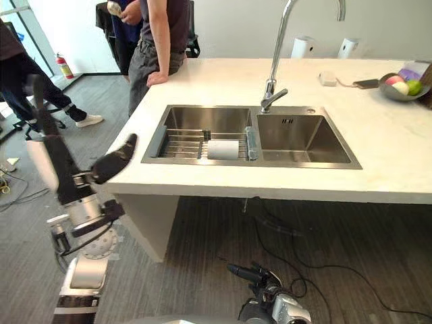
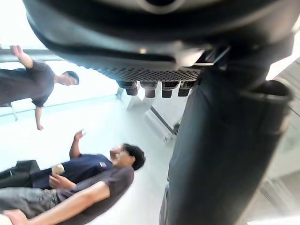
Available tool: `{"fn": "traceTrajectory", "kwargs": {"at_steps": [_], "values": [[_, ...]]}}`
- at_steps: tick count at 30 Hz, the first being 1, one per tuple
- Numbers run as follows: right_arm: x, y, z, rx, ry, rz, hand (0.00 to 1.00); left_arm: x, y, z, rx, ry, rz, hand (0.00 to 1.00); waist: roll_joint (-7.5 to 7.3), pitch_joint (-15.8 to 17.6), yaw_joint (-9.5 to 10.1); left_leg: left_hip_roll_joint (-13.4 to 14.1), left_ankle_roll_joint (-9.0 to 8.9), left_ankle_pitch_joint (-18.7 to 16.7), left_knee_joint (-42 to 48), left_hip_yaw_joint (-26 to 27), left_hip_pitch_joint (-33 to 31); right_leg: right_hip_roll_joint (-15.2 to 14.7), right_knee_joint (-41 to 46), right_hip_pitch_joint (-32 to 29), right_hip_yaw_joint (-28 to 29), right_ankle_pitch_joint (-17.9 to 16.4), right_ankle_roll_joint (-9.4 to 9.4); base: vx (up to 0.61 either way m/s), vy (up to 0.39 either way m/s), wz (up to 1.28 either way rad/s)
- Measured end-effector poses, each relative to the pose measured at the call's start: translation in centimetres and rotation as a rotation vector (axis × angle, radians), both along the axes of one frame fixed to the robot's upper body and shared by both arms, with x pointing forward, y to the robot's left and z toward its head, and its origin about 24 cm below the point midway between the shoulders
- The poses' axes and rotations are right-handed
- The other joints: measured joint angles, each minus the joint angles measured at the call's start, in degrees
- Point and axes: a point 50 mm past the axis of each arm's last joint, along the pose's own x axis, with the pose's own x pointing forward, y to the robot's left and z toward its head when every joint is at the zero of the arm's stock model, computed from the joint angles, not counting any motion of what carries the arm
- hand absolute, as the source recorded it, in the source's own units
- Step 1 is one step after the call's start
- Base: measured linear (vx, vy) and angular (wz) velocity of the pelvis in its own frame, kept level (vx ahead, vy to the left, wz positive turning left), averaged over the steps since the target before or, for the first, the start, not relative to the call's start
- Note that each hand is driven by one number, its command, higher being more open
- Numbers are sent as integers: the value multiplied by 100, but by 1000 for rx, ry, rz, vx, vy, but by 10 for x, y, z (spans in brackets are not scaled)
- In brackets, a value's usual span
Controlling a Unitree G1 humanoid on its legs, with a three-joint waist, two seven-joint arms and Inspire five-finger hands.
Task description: Walk over to the sink, pick up the cup, carry it to the dishwasher, place the cup inside the dishwasher, then close the dishwasher door
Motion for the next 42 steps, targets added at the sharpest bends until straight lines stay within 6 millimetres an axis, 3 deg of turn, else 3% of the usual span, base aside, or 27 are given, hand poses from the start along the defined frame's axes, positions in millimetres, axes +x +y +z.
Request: {"fn": "traceTrajectory", "kwargs": {"at_steps": [3,5,6,8,9,10,11,12,13,14,15,17,18,22,29,34,42], "values": [[-1,4,-1,16,7,14,100,3,-7,-1,38,46,-64,100,-18,19,5,272,-142,-127,425,23,-93,355,-348,146,105,-92,-87,142,-178,-36],[-1,4,-1,16,13,30,100,5,-8,-3,57,89,-81,100,-25,27,18,350,-151,-154,1270,20,-501,416,-616,221,201,-78,-69,70,-121,-34],[-2,2,-1,12,20,32,100,6,-10,-3,73,113,-101,100,16,54,13,478,-149,-151,2130,11,-902,456,-829,334,220,5,-79,80,-81,-11],[-2,-3,0,3,27,32,100,7,-14,-3,99,137,-142,100,193,160,8,765,-24,-20,3399,17,-1355,606,-996,628,237,64,-159,120,-44,-14],[-5,-4,-1,0,41,22,100,8,-17,-4,127,161,-171,100,166,223,21,854,81,118,4001,11,-1523,618,-1121,865,294,49,-199,156,-14,-16],[-6,-5,-2,-3,48,18,100,8,-18,-4,146,171,-188,100,157,226,50,843,83,-15,4028,9,-1550,605,-1168,959,334,44,-206,172,-13,-24],[-10,-8,-3,-16,67,9,100,8,-20,-2,188,177,-220,100,164,219,76,734,35,-401,3650,10,-1604,558,-1237,1008,411,39,-214,124,-3,-35],[-11,-11,-3,-25,70,7,100,9,-21,4,233,169,-243,100,179,206,82,572,13,-499,2813,-3,-1579,525,-1271,981,497,59,-206,105,14,-37],[-11,-11,-3,-28,68,7,100,10,-22,8,257,161,-254,100,195,196,80,530,17,-418,2313,3,-1552,530,-1278,954,536,68,-195,87,55,-35],[-11,-14,-3,-32,66,10,100,16,-27,18,303,138,-279,100,282,140,70,516,34,146,1382,25,-1506,623,-1281,901,589,112,-127,162,106,-31],[-10,-14,-3,-36,64,6,100,21,-30,25,339,125,-294,100,317,104,33,519,-67,242,879,79,-1320,672,-1291,891,668,167,-53,168,109,-28],[-10,-11,-3,-28,57,1,100,29,-36,31,360,123,-302,100,186,76,-30,330,-13,487,310,200,-1096,563,-1357,846,747,206,4,130,94,-19],[-10,-12,-3,-27,54,-6,100,36,-39,32,374,136,-307,100,187,76,-71,252,20,564,83,236,-995,547,-1453,872,775,239,46,88,77,-11],[-12,-12,-3,-23,55,-7,100,57,-40,25,462,288,-313,100,207,67,-209,126,44,604,-217,243,-736,528,-1781,1145,779,317,116,71,59,0],[-10,-12,-2,-16,71,20,100,69,-24,-2,542,556,-310,100,205,66,-271,139,24,616,-402,335,-644,589,-1927,1170,868,375,106,16,-5,-7],[-8,-10,-2,-21,70,40,100,71,-19,-10,557,611,-267,100,187,57,-328,123,25,616,-428,346,-627,580,-1929,1171,881,379,109,-15,0,0],[-8,-5,-2,-38,90,59,100,75,-28,-28,671,689,-240,100,90,2,-374,119,26,616,-469,409,-600,582,-1959,1150,945,400,123,-38,-8,-4]]}}
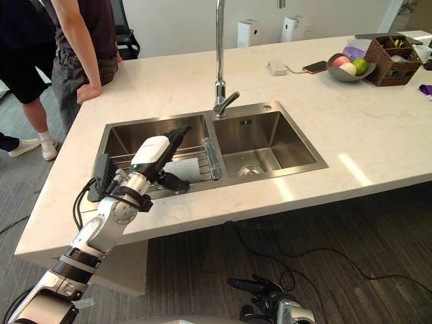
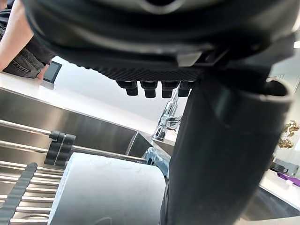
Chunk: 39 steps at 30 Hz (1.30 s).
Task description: Walk over to the sink, pick up the cup, carry it to the dishwasher, place the cup inside the dishwasher, then close the dishwasher door
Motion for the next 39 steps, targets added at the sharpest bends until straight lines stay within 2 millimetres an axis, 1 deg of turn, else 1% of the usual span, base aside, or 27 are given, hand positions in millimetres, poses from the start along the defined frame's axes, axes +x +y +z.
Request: {"fn": "traceTrajectory", "kwargs": {"at_steps": [4,6,14,19,24,29,32,39], "values": [[1,1,0,4,7,3,100,5,1,-2,4,13,32,100,-17,-8,-19,-9,2,1,-44,108,28,0,-1,-38,91,20,16,-23,1,-12],[3,2,1,8,7,5,100,6,0,-8,14,34,34,100,-35,-16,-99,-22,4,2,-67,125,43,-1,-1,-44,104,25,23,-14,1,-6],[4,5,2,6,19,-2,100,16,-4,-7,43,22,53,100,-129,2,-139,-60,18,3,-90,172,69,-23,-4,-57,146,46,54,-28,-6,-3],[6,6,2,13,17,-4,100,18,-2,-7,73,30,71,100,-153,1,-245,-80,31,1,-93,193,63,-38,-6,-80,186,56,68,-37,-13,-3],[8,6,3,17,23,2,100,32,-10,1,218,113,52,100,-158,-3,-281,-93,39,1,-107,229,54,-47,-8,-115,208,66,81,-19,-9,-3],[13,8,5,24,27,16,100,43,-8,6,294,193,67,100,-157,-3,-419,-93,40,1,-137,252,34,-38,-9,-157,224,67,83,-3,-3,-1],[14,8,5,29,36,15,100,50,-11,6,347,252,59,100,-156,-3,-438,-91,40,0,-145,259,23,-31,-9,-176,231,67,83,0,0,0],[17,9,6,45,38,7,100,56,-6,2,358,336,82,100,-151,-6,-558,-92,41,0,-141,267,-8,-30,-10,-209,241,71,88,-19,-9,0]]}}
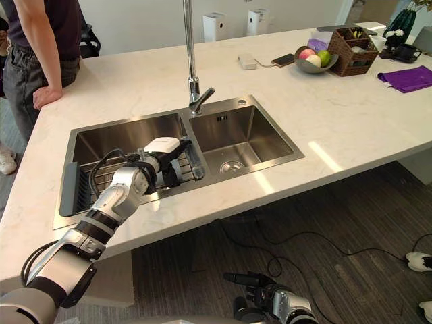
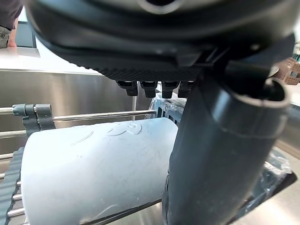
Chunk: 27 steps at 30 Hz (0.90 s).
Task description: Walk over to the sink, pick up the cup, carry it to the dishwasher, place the cup inside the dishwasher, then close the dishwasher door
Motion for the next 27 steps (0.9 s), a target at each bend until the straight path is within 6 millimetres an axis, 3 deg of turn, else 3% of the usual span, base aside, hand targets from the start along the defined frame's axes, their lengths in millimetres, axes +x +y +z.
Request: {"fn": "traceTrajectory", "kwargs": {"at_steps": [8,21,27], "values": [[0,-2,1,15,10,-15,100,11,12,-1,-116,55,76,100,6,-3,-3,6,0,-1,14,101,1,3,-2,-42,99,23,0,-56,-24,-6],[-2,-4,1,62,14,-33,100,16,34,-11,-552,187,253,100,17,-2,-27,10,-2,-1,14,145,11,23,-1,-53,141,30,2,-40,-23,-2],[-3,-8,1,86,16,-31,100,17,41,-11,-615,242,270,100,60,-30,-40,14,-3,-1,15,149,19,31,-1,-44,145,30,2,-31,-18,0]]}}
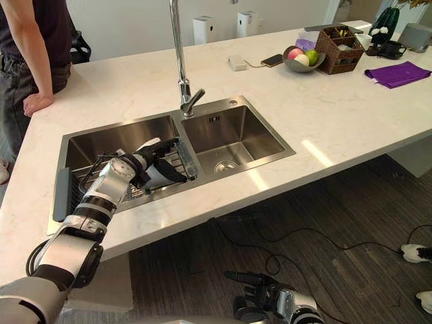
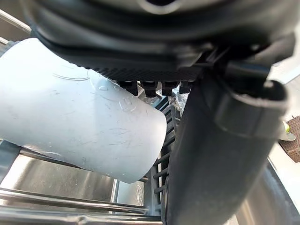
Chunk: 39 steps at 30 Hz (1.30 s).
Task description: Walk over to the sink, pick up the cup, carry it to the dishwasher, place the cup inside the dishwasher, then close the dishwasher door
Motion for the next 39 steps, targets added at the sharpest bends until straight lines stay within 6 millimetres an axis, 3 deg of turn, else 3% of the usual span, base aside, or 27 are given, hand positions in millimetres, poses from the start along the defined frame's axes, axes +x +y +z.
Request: {"fn": "traceTrajectory", "kwargs": {"at_steps": [22,31,39], "values": [[-2,-5,0,28,-13,14,100,-2,15,-4,107,-75,-15,100,55,-26,-29,47,-19,-7,40,-18,5,36,2,34,-19,-18,-26,-9,-5,0],[-4,-6,0,39,-14,19,100,-12,50,-6,79,-67,44,100,69,-20,33,110,-63,-3,44,-78,-8,95,13,46,-81,-44,-66,0,0,3],[-6,-7,0,39,-14,51,100,-18,70,10,104,0,-38,100,69,-20,121,98,-62,-3,47,-112,-11,79,29,60,-109,-44,-66,0,0,1]]}}
